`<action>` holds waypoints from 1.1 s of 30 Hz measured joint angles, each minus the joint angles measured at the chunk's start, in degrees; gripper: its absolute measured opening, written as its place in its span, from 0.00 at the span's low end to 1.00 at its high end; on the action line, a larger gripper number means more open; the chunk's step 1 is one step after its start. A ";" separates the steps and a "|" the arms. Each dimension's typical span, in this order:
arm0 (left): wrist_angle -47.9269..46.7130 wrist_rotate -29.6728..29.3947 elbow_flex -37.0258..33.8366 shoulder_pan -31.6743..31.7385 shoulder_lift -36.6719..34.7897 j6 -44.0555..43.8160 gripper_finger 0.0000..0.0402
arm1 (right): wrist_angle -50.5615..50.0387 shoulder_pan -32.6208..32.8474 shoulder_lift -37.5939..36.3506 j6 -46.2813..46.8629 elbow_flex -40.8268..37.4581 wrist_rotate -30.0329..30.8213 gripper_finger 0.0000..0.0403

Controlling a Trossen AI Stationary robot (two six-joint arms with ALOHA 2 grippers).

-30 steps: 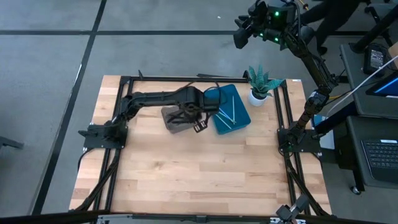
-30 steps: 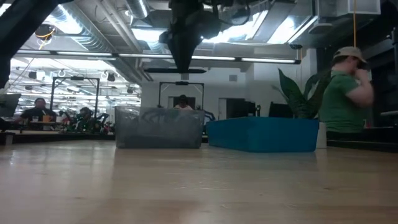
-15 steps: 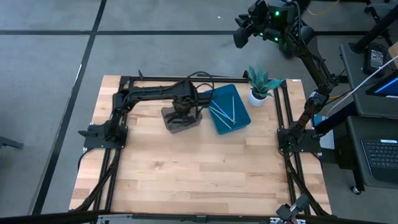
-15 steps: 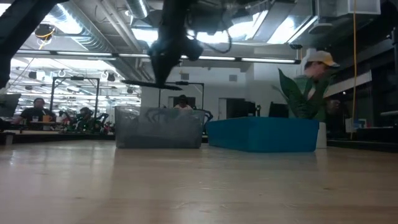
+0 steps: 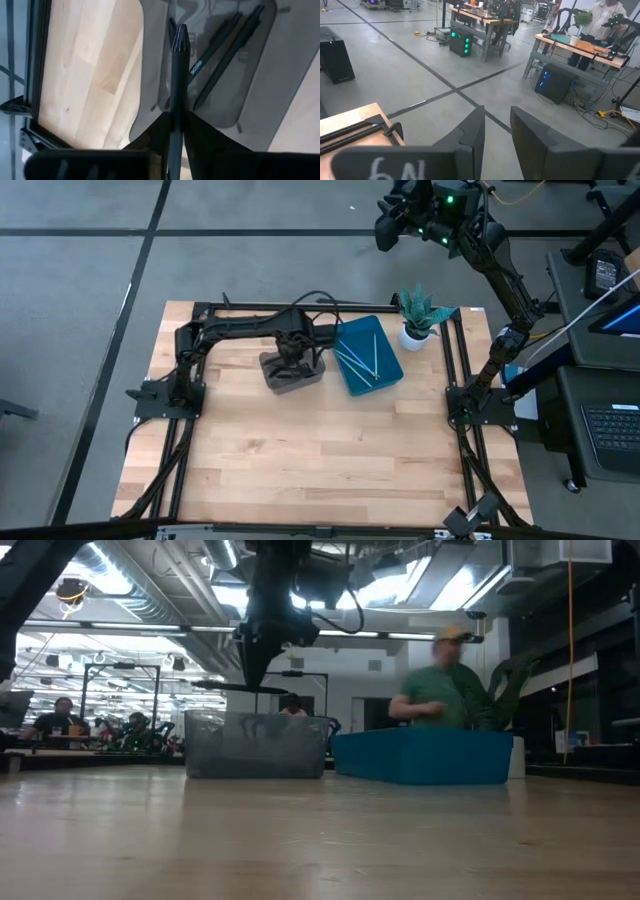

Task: Sort pens & pencils
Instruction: Put the black pen into the black bin, then return to Home Position

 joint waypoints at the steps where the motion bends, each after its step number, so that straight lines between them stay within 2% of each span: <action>1: 0.01 -0.04 -0.01 0.22 -0.09 0.26 0.12 | 0.00 0.00 0.00 0.03 -0.01 -0.01 0.23; 12: 4.54 0.44 0.00 1.37 0.01 1.94 0.10 | 0.00 0.00 0.00 0.09 -0.01 -0.04 0.23; 17: 5.35 0.81 -0.34 1.24 1.81 2.18 0.13 | 0.00 0.00 0.00 0.09 0.01 -0.07 0.23; 25: 9.50 3.28 -6.85 1.20 2.32 2.14 0.12 | -0.02 0.02 0.00 0.09 -0.01 -0.07 0.23; 33: 10.80 3.15 -7.87 1.26 2.32 2.97 0.08 | 0.03 0.02 0.00 0.09 -0.01 -0.09 0.23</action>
